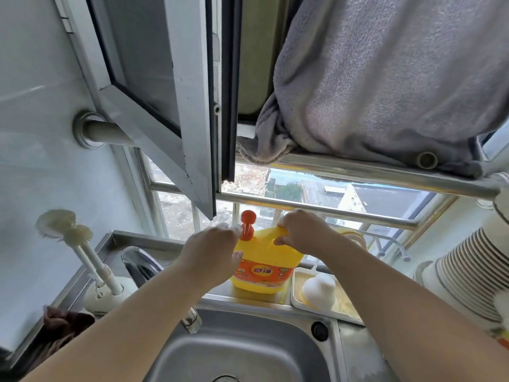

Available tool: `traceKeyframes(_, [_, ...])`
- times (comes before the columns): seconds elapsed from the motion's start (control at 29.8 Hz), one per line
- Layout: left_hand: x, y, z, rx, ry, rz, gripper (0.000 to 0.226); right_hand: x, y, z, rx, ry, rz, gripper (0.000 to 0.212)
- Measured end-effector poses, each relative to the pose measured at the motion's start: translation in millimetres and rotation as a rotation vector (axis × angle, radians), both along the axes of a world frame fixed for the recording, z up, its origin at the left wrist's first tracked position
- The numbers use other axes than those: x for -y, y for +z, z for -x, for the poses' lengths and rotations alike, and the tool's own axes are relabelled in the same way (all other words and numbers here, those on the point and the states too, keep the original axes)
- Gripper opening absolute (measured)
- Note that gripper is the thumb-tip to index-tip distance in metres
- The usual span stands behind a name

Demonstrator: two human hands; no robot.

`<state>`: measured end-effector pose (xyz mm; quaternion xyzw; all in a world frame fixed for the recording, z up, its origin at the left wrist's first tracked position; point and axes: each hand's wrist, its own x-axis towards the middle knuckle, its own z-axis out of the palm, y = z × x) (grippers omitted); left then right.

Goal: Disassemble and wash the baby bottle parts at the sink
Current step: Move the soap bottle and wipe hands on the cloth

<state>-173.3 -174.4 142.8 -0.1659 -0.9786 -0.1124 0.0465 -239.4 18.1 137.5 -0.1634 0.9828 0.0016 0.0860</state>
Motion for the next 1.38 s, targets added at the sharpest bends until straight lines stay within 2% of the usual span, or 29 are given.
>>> traceKeyframes(0.47, [5.3, -5.7, 1.0, 0.018, 0.002, 0.020, 0.043, 8.8, 0.0, -1.4, 0.006, -0.022, 0.080, 0.041])
traceKeyframes(0.77, [4.7, -2.1, -2.5, 0.014, 0.002, -0.005, 0.036, 12.9, -5.2, 0.0, 0.028, 0.003, 0.123, 0.052])
traceKeyframes(0.97, [-9.9, -4.6, -7.6, 0.037, -0.023, -0.038, 0.030, 1.5, -5.3, -13.1, -0.076, 0.032, 0.169, 0.064])
traceKeyframes(1.07, [-24.6, -6.3, -13.9, 0.041, -0.049, -0.075, 0.030, -9.8, -2.0, -30.6, -0.179, 0.008, 0.252, 0.056])
traceKeyframes(1.21, [-49.3, -25.7, -31.1, 0.076, -0.078, -0.124, 0.028, -25.4, -13.2, -67.5, -0.267, -0.136, 0.463, 0.023])
traceKeyframes(1.28, [-58.3, -46.1, -41.6, 0.151, -0.081, -0.132, 0.025, -32.7, -37.4, -83.6, -0.226, -0.198, 0.432, 0.014])
traceKeyframes(1.38, [-61.9, -81.3, -53.6, 0.299, -0.073, -0.106, 0.023, -38.3, -88.2, -98.9, -0.020, -0.288, 0.304, 0.020])
